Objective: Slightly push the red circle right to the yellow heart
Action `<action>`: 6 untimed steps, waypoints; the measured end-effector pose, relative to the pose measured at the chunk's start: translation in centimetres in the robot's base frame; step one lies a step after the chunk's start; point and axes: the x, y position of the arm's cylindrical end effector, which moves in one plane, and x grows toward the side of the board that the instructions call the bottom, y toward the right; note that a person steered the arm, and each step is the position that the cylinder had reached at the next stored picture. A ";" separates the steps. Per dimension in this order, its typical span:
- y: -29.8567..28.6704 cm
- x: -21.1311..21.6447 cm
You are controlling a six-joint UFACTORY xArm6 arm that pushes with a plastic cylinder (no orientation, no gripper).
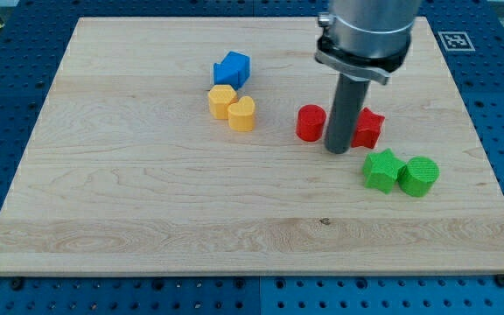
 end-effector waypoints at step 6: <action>1.0 0.4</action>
